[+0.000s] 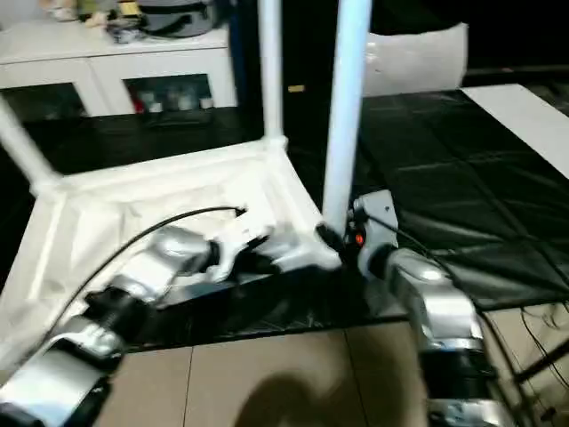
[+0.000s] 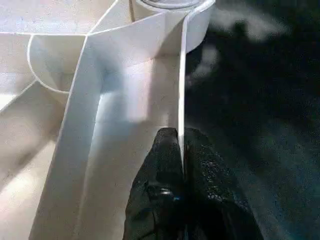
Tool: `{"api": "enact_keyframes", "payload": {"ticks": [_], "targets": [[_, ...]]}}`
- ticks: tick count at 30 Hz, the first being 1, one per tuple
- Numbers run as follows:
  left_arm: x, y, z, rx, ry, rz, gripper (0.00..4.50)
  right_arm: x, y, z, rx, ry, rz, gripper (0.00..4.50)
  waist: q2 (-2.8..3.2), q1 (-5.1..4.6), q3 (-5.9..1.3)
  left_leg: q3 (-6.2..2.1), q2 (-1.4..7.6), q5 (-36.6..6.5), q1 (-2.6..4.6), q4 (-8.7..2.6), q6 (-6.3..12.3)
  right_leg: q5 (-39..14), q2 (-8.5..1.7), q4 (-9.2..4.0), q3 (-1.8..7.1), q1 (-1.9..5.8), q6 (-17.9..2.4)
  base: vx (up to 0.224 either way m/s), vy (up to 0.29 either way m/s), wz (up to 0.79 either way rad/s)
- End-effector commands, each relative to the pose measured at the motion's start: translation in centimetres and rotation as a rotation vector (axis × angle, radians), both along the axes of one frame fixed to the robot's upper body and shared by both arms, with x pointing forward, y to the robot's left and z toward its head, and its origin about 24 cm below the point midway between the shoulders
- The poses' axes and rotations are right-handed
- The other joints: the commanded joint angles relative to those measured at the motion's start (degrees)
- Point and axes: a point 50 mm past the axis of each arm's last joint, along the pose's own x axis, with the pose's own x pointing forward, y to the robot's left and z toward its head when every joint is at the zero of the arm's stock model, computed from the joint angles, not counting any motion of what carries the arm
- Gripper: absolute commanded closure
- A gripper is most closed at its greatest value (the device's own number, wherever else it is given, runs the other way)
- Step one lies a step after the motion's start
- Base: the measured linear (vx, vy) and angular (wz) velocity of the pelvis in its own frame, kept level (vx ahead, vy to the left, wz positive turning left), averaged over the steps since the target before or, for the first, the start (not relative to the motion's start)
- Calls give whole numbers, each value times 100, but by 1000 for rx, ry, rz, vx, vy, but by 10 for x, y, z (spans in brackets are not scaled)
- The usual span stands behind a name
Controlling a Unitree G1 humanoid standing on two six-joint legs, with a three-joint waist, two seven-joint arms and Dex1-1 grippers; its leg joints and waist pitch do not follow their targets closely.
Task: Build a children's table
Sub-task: Rotate leg to tighten
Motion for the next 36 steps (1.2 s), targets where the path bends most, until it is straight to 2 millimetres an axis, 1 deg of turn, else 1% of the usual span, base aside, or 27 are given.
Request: {"api": "enact_keyframes", "payload": {"ticks": [1, 2, 3, 4, 5, 6, 7, 8, 9, 10, 12, 13, 14, 15, 16, 17, 20, 21, 22, 23, 24, 26, 28, 31, 33, 35, 36], "targets": [[11, -6, 19, -96, -70, 95, 450, -8, 20, -11, 107, 39, 37, 180, -44, -53, -305, -43, 84, -1987, 25, -466, 305, -2956, -277, -525, 97, 259, -307, 0, 0, 0], [11, -6, 19, -96, -70, 95, 450, -8, 20, -11, 107, 39, 37, 180, -51, -57, -310, -35, 78, -1965, 28, -463, 331, -2889, -283, -517, 111, 249, -360, 0, 0, 0], [11, -6, 19, -98, -71, 91, 450, -9, 20, -10, 111, 35, 30, 173, -32, -56, -318, -50, 87, -1869, 0, -475, 354, -2712, -297, -464, 131, 279, -470, 0, 0, 0], [10, -5, 18, -89, -83, 72, 450, -11, 17, -10, 103, 28, 31, 143, 0, -53, -331, -43, 103, -1745, -11, -478, 390, -2467, -291, -437, 162, 286, -553, 0, 0, 0], [10, -5, 18, -89, -83, 72, 450, -11, 17, -10, 103, 28, 31, 135, -13, -41, -343, -37, 112, -1658, -5, -471, 405, -2320, -294, -424, 180, 279, -606, 0, 0, 0], [9, -4, 18, -81, -94, 56, 450, -13, 14, -9, 89, 23, 35, 131, -11, -33, -365, -31, 112, -1416, -35, -459, 441, -1970, -304, -356, 209, 305, -746, 0, 0, 0], [8, -1, 17, -71, -97, 52, 450, -14, 11, -9, 78, 20, 43, 125, -26, -19, -376, -26, 114, -1233, -71, -448, 499, -1786, -301, -319, 218, 331, -810, 0, 0, 0], [7, 4, 13, -47, -113, 37, 450, -18, 4, -9, 66, 23, 65, 112, -90, -13, -379, -18, 118, -1157, -77, -442, 534, -1772, -307, -321, 223, 332, -823, 0, 0, 0], [7, 4, 13, -46, -114, 36, 450, -18, 4, -9, 66, 23, 66, 112, -50, 10, -379, -5, 118, -1059, -66, -422, 585, -1778, -314, -308, 234, 326, -859, 0, 0, 0], [7, 5, 12, -40, -118, 30, 450, -19, 2, -9, 66, 24, 74, 99, -59, 25, -395, -3, 108, -884, -102, -402, 618, -1671, -325, -279, 242, 347, -880, 0, 0, 0], [7, 11, 10, -20, -123, 32, 450, -23, -6, -7, 54, 21, 120, 83, -56, 49, -415, 0, 112, -622, -119, -380, 682, -1429, -321, -243, 241, 361, -908, 0, 0, 0], [3, 19, 9, -18, -124, 13, 450, -27, -15, -4, 39, 14, 187, 76, -258, 105, -408, 12, 117, -496, -138, -382, 782, -1428, -360, -187, 254, 387, -956, 0, 0, 0], [1, 22, 9, -21, -125, -9, 450, -28, -18, -2, 39, 10, 211, 67, -216, 110, -382, 25, 104, -501, -149, -382, 796, -1572, -346, -214, 254, 361, -934, 0, 0, 0], [1, 22, 9, -21, -125, -10, 450, -28, -18, -1, 39, 10, 212, 56, -212, 128, -385, 38, 118, -536, -129, -363, 791, -1745, -359, -223, 273, 327, -868, 0, 0, 0], [-1, 25, 8, -18, -118, -35, 450, -29, -22, 1, 40, 5, 242, 46, -216, 128, -384, 39, 128, -510, -119, -368, 795, -1781, -351, -228, 272, 319, -853, 0, 0, 0], [-5, 28, 7, -10, -116, -76, 450, -31, -25, 5, 37, -3, 281, 46, -239, 133, -377, 45, 136, -503, -114, -371, 793, -1805, -331, -232, 268, 307, -828, 0, 0, 0], [-9, 36, 3, 24, -111, -134, 450, -34, -33, 9, 4, -9, 363, 14, -235, 166, -358, 42, 164, -639, -80, -388, 733, -1938, -329, -223, 274, 281, -818, 0, 0, 0], [-11, 41, 1, 43, -103, -160, 450, -36, -37, 10, -22, -5, 406, 14, -276, 199, -347, 42, 172, -690, -79, -397, 710, -2026, -337, -225, 274, 282, -800, 0, 0, 0], [-11, 41, 1, 43, -103, -160, 450, -36, -37, 10, -22, -5, 406, 2, -254, 226, -341, 46, 181, -702, -66, -403, 683, -2057, -336, -228, 289, 266, -782, 0, 0, 0], [-13, 44, 1, 58, -101, -182, 450, -36, -40, 12, -40, -9, 420, 2, -263, 245, -339, 42, 184, -711, -59, -410, 669, -2083, -338, -238, 290, 260, -772, 0, 0, 0], [-16, 49, 0, 81, -92, -226, 450, -37, -43, 15, -52, -18, 459, 2, -293, 274, -345, 41, 201, -746, -50, -414, 634, -2042, -349, -224, 299, 258, -787, 0, 0, 0], [-19, 53, 0, 93, -79, -268, 450, -38, -42, 17, -37, -22, 509, 2, -282, 300, -347, 40, 211, -737, -44, -419, 605, -1911, -351, -199, 311, 255, -845, 0, 0, 0], [-22, 55, 1, 96, -73, -314, 450, -40, -41, 19, -22, -23, 564, 38, -295, 335, -351, 44, 218, -744, -45, -415, 618, -1758, -355, -174, 316, 263, -939, 0, 0, 0], [-29, 60, 2, 113, -51, -424, 450, -38, -35, 22, 5, -24, 650, 63, -300, 406, -358, 54, 223, -701, -36, -406, 632, -1697, -359, -154, 322, 256, -1003, 0, 0, 0], [-30, 61, 2, 117, -46, -443, 450, -38, -34, 22, 14, -21, 663, 82, -298, 422, -346, 60, 223, -741, -39, -410, 595, -1785, -361, -154, 325, 252, -1002, 0, 0, 0], [-32, 62, 3, 122, -42, -471, 450, -38, -28, 20, 18, -20, 715, 86, -303, 456, -343, 70, 227, -842, -11, -409, 546, -1928, -362, -170, 332, 227, -992, 0, 0, 0], [-33, 62, 4, 123, -41, -480, 450, -37, -27, 19, 18, -18, 730, 109, -303, 469, -339, 71, 225, -874, -10, -408, 525, -1998, -368, -174, 333, 220, -979, 0, 0, 0]]}}
